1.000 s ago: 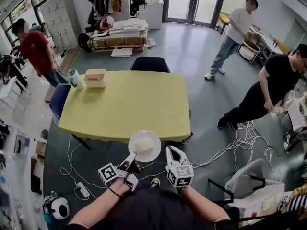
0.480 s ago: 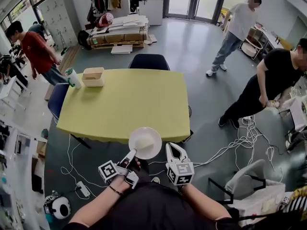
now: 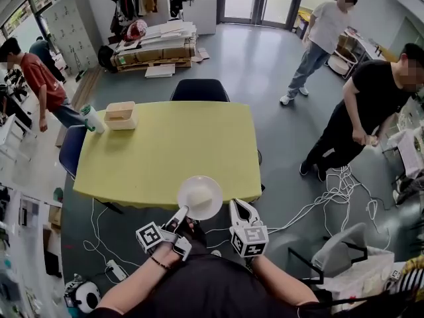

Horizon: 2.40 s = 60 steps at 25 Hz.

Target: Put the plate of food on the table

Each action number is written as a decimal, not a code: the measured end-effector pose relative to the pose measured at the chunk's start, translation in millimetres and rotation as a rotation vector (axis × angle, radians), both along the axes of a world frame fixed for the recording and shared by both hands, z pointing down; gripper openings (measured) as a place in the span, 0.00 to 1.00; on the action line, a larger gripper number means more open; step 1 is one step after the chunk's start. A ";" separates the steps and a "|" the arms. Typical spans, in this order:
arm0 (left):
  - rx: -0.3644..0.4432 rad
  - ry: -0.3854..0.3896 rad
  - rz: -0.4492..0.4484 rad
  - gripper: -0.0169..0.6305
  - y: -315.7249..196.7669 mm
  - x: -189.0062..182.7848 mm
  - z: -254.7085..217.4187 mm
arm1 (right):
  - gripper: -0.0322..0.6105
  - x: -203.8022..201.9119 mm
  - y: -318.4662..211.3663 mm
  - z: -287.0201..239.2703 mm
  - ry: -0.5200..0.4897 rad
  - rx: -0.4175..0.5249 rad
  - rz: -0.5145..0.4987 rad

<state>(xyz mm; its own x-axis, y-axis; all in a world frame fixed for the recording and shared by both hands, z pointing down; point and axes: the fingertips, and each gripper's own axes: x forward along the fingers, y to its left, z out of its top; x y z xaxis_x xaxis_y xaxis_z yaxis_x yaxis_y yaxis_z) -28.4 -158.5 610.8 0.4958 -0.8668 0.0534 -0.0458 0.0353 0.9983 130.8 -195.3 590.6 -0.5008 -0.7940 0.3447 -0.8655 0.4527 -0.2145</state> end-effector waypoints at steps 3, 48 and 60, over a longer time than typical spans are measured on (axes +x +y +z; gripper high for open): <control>-0.007 0.010 0.018 0.06 -21.3 -3.2 2.1 | 0.07 -0.6 -22.3 3.8 0.004 -0.011 0.025; 0.006 -0.005 0.171 0.06 -276.7 -6.1 35.1 | 0.07 -17.8 -272.3 -33.4 0.026 0.035 0.107; -0.034 -0.039 0.181 0.06 -291.7 -9.4 128.0 | 0.07 -11.9 -274.8 -19.8 0.041 0.044 0.078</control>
<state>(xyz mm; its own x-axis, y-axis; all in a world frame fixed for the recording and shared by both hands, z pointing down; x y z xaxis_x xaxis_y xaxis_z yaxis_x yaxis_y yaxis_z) -37.7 -450.3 738.8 0.6404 -0.7611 0.1031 -0.0926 0.0568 0.9941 119.0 -470.2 570.8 -0.4228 -0.8451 0.3272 -0.9062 0.3915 -0.1599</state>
